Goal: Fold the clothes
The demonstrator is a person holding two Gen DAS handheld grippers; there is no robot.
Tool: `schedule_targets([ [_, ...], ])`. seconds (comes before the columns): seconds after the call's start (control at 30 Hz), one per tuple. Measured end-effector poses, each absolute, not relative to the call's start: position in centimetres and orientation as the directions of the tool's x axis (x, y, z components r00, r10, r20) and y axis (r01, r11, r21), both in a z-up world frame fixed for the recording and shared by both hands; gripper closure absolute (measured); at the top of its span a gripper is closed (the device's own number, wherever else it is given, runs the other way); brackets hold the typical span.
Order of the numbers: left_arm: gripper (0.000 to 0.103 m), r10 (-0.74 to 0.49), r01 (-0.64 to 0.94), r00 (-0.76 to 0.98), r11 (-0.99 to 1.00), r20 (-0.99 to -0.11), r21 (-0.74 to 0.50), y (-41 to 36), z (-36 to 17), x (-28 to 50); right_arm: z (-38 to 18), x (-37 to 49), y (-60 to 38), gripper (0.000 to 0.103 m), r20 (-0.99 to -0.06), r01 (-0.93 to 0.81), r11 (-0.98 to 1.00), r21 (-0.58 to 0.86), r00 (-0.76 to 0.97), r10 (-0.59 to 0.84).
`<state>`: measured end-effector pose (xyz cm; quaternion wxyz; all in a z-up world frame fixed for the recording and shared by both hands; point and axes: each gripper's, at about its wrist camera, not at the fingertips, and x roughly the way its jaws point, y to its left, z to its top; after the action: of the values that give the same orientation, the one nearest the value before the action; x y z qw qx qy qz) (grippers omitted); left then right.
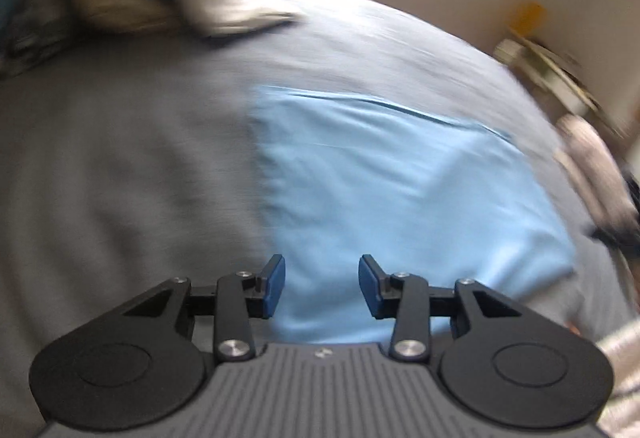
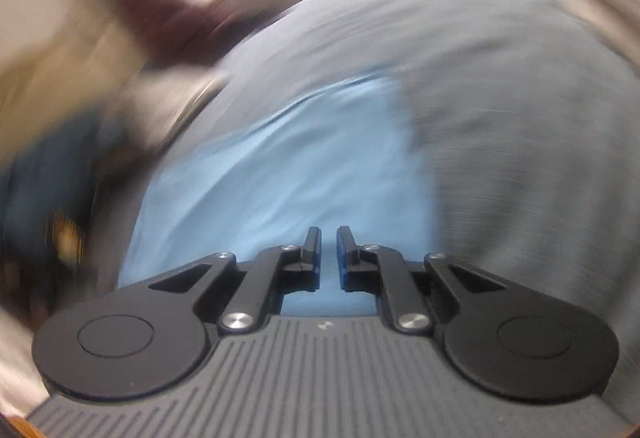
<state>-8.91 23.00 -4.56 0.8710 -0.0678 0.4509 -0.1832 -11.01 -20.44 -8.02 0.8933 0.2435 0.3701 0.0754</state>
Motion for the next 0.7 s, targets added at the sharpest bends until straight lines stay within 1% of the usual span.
schedule_targets([
  [0.03,0.062,-0.405,0.316,0.506,0.909,-0.761,-0.273,21.4,-4.8,-8.9,-7.8,-10.0,-18.8,0.095,-0.634,-0.030,0.890,0.455,0.691,0.347],
  [0.1,0.062,-0.451,0.428,0.462,0.867,-0.763,-0.253,18.2,-5.3,-8.9,-8.4,-8.6,-16.6,0.095,-0.643,-0.103,0.895,0.434,0.660,0.388],
  [0.2,0.062,-0.415,0.518,0.451,0.843,-0.790,-0.146,14.9,-6.5,-9.0,-9.0,-7.5,-13.8,0.096,-0.664,-0.203,0.902,0.381,0.619,0.420],
  [0.23,0.063,-0.378,0.517,0.454,0.849,-0.807,-0.107,14.8,-7.2,-8.8,-9.3,-7.8,-13.5,0.096,-0.683,-0.230,0.912,0.340,0.606,0.407],
  [0.27,0.067,-0.340,0.501,0.454,0.862,-0.824,-0.080,15.2,-7.8,-8.6,-9.7,-8.2,-13.3,0.096,-0.717,-0.250,0.928,0.277,0.589,0.373],
  [0.3,0.068,-0.319,0.474,0.444,0.876,-0.837,-0.083,16.1,-8.3,-8.4,-10.3,-8.7,-13.9,0.096,-0.753,-0.242,0.943,0.227,0.570,0.328],
  [0.33,0.071,-0.324,0.440,0.436,0.891,-0.839,-0.115,17.1,-8.6,-8.2,-10.9,-9.2,-14.4,0.098,-0.786,-0.235,0.956,0.176,0.551,0.280],
  [0.37,0.075,-0.337,0.402,0.431,0.902,-0.837,-0.156,18.1,-8.8,-8.0,-11.4,-9.7,-15.1,0.101,-0.796,-0.232,0.960,0.156,0.546,0.261],
  [0.43,0.076,-0.334,0.338,0.431,0.921,-0.838,-0.193,19.6,-8.6,-7.8,-11.0,-11.1,-16.8,0.101,-0.805,-0.206,0.967,0.151,0.543,0.241],
  [0.5,0.077,-0.331,0.295,0.424,0.931,-0.843,-0.217,20.9,-8.5,-7.7,-10.2,-11.7,-17.1,0.100,-0.831,-0.193,0.977,0.086,0.527,0.177],
  [0.53,0.077,-0.332,0.277,0.420,0.933,-0.845,-0.229,21.4,-8.3,-7.6,-9.7,-11.6,-16.7,0.098,-0.837,-0.204,0.977,0.055,0.524,0.156],
  [0.57,0.075,-0.333,0.269,0.418,0.934,-0.845,-0.235,21.6,-8.1,-7.5,-9.1,-11.5,-16.2,0.098,-0.832,-0.225,0.973,0.043,0.532,0.160],
  [0.67,0.068,-0.335,0.306,0.440,0.928,-0.833,-0.211,20.9,-6.7,-7.5,-7.5,-10.3,-13.4,0.098,-0.785,-0.359,0.930,0.078,0.552,0.279],
  [0.7,0.068,-0.342,0.327,0.450,0.923,-0.825,-0.204,20.5,-6.1,-7.4,-7.2,-9.7,-12.2,0.098,-0.771,-0.412,0.907,0.083,0.550,0.321],
])
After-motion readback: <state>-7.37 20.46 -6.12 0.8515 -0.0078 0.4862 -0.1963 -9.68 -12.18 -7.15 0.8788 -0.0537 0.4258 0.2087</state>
